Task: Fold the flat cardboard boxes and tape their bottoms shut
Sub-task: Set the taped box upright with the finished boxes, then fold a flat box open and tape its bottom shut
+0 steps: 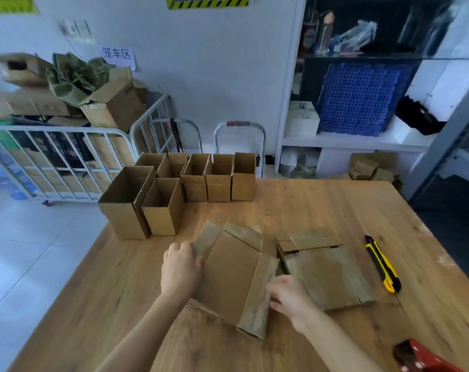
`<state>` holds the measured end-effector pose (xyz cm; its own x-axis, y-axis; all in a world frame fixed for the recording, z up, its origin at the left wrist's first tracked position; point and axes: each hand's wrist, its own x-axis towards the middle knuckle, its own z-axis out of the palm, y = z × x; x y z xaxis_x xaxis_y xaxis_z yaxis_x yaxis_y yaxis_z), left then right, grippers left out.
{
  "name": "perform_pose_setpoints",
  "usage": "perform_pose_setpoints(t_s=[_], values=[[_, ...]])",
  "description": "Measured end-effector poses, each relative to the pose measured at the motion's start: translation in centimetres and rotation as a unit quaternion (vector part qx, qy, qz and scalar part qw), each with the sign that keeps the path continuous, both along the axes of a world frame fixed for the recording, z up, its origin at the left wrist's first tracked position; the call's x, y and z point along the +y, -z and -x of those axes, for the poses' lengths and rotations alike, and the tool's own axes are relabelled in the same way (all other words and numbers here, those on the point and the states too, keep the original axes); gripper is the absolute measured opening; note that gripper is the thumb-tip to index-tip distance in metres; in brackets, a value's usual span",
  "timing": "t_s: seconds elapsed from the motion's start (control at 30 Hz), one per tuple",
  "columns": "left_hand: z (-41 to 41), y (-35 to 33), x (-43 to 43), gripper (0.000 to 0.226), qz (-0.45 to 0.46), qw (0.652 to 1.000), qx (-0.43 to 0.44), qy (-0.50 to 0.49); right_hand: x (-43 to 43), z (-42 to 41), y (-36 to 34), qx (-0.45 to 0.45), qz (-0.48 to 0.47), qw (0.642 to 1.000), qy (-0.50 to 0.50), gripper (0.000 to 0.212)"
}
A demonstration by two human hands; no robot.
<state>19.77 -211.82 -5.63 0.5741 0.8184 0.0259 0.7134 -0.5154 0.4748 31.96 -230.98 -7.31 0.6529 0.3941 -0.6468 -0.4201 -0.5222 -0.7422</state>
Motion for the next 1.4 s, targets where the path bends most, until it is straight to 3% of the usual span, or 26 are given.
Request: perform_pose_setpoints(t_s=[0.07, 0.23, 0.4, 0.6, 0.73, 0.9, 1.07, 1.4], values=[[0.8, -1.5, -1.1, 0.019, 0.007, 1.000, -0.025, -0.016, -1.0, 0.4, -1.1, 0.019, -0.033, 0.999, -0.009, 0.014], [3.2, -5.4, -5.3, 0.007, -0.022, 0.997, -0.068, 0.032, -4.7, 0.9, -2.5, 0.017, -0.065, 0.997, -0.034, 0.038], [4.4, -7.7, -11.8, 0.005, -0.089, 0.988, -0.058, 0.109, -9.4, 0.4, -4.5, -0.059, -0.073, 0.995, -0.046, 0.050], [5.5, -7.9, -17.9, 0.011, -0.112, 0.971, -0.001, 0.213, -15.5, -0.5, -7.0, -0.259, -0.092, 0.956, -0.103, 0.092], [4.8, -6.8, -20.5, 0.017, -0.128, 0.950, 0.053, 0.281, -18.6, 0.2, -6.0, -0.263, -0.089, 0.946, -0.167, 0.114], [3.2, -6.0, -22.4, 0.020, -0.179, 0.923, 0.056, 0.336, -20.4, -0.1, -5.0, -0.314, -0.038, 0.942, -0.109, 0.136], [3.9, -5.7, -22.6, 0.021, -0.189, 0.918, 0.041, 0.347, -20.7, 0.3, -4.8, -0.304, -0.056, 0.943, -0.120, 0.140], [5.4, -4.4, -21.6, 0.008, -0.211, 0.899, -0.037, 0.381, -19.9, 3.5, -4.4, -0.356, -0.061, 0.909, -0.207, 0.129]])
